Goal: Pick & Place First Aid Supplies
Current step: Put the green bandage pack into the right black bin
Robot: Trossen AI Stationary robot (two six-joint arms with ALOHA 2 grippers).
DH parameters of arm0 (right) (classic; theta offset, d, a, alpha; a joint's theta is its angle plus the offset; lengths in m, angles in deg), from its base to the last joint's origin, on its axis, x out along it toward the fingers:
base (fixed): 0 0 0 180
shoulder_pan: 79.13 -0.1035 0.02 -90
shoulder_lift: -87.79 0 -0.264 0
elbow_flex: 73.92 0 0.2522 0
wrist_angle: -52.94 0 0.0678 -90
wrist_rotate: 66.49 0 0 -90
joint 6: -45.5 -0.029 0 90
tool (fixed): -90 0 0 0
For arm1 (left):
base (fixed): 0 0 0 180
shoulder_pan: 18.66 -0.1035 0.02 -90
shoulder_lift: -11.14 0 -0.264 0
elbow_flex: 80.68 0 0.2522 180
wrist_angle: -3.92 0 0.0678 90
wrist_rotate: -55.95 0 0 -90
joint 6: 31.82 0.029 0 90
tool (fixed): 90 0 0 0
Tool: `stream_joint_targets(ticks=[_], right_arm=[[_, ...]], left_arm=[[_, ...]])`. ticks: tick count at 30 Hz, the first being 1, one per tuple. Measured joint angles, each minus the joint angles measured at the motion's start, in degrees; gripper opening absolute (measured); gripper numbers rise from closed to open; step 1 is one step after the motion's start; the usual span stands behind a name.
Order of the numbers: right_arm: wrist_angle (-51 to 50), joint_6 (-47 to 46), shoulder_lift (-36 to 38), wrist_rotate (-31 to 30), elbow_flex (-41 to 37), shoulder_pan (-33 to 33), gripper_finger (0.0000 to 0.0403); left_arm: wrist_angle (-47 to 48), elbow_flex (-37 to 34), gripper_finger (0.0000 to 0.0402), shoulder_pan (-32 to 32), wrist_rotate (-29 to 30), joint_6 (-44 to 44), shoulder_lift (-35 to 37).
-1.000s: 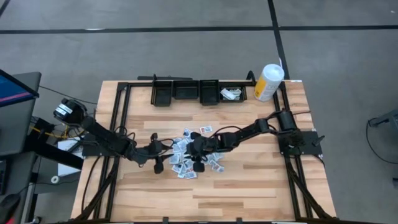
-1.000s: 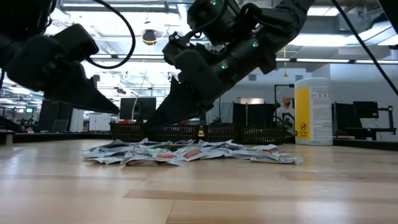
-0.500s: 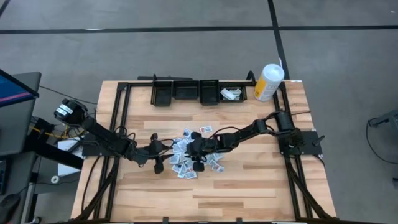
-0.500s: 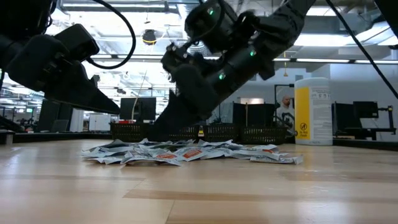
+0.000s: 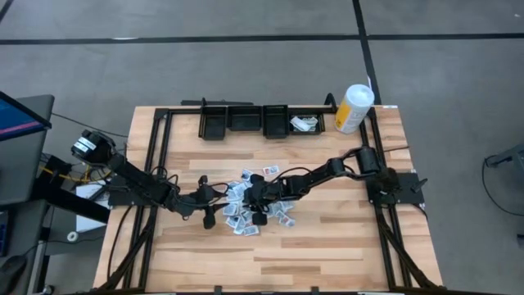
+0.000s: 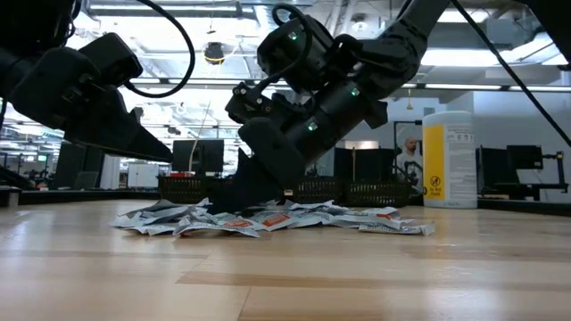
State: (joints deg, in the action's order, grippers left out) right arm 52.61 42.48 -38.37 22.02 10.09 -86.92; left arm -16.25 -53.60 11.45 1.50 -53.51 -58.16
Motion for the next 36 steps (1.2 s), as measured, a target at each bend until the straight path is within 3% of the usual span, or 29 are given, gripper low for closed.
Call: stream_joint_targets(ticks=[5, 10, 23, 36], right_arm=[[-3.27, 0.47, -1.86, 0.22, 1.37, 0.48, 0.0066], [-6.36, 0.91, -2.17, 0.48, 2.29, 1.09, 0.0009], [-9.33, 2.99, 5.92, 1.01, 1.87, -0.63, 0.0001], [-13.1, 6.63, 17.07, -10.55, 2.33, -6.88, 0.0]], left_arm=[[-0.14, 0.0, 0.0149, 0.0, -0.01, 0.0, 0.0], [-0.39, 0.0, 0.0149, 0.0, 0.0, 0.0, -0.01], [-0.64, 0.02, 0.0149, 0.02, -0.01, 0.0, -0.02], [-0.68, 0.02, 0.0149, 0.02, 0.0, -0.02, -0.02]])
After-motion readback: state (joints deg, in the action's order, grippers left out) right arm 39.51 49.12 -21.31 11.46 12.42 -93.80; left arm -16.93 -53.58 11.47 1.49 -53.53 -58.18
